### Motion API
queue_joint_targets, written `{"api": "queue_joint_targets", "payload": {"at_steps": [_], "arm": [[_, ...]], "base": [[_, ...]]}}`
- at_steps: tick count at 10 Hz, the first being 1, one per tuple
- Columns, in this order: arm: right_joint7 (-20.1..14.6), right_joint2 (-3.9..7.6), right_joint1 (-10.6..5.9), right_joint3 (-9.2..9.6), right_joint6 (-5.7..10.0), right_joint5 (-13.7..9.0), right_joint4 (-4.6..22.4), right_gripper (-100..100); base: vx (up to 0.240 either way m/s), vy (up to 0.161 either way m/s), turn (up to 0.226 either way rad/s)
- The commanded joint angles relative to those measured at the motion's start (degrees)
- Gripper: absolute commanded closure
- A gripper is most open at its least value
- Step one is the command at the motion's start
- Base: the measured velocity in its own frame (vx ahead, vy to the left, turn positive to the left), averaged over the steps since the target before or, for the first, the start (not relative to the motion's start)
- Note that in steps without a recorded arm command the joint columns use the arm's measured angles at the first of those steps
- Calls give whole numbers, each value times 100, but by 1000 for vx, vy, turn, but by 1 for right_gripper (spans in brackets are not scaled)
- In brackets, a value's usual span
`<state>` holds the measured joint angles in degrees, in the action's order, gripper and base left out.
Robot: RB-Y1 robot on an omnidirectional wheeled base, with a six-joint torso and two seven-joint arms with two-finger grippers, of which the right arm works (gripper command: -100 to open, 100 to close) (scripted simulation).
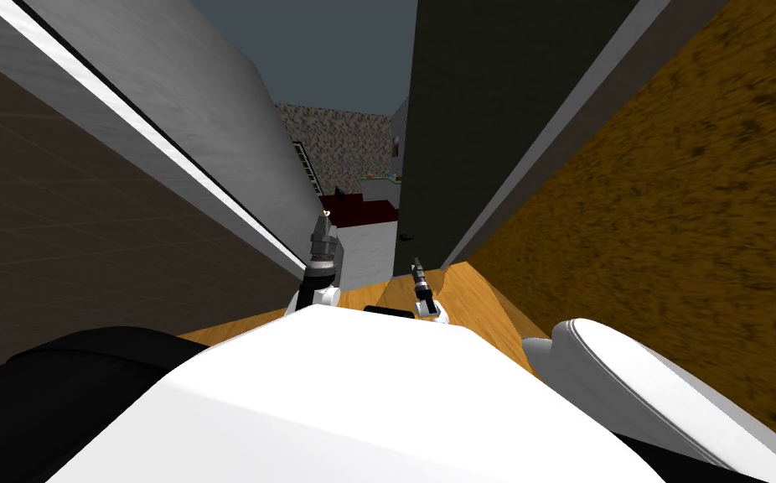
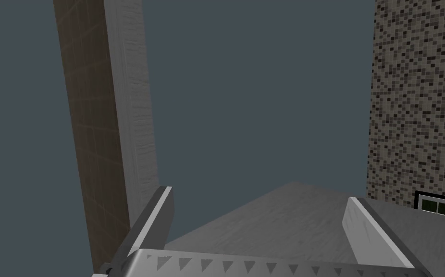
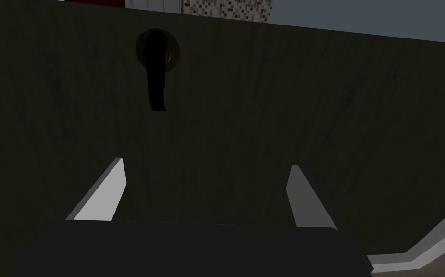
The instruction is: Push the door open
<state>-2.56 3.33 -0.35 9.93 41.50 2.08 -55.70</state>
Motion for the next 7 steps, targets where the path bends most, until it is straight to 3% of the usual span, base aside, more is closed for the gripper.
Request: {"api": "queue_joint_targets", "payload": {"at_steps": [1, 6, 7], "arm": [[10, -31, -66, 21, 29, 11, 167, -100], [46, -207, -345, 106, 153, 55, 864, -100], [46, -207, -345, 106, 153, 55, 864, -100]], "base": [[61, -103, 50], [99, -124, 59], [64, -84, 31]]}}
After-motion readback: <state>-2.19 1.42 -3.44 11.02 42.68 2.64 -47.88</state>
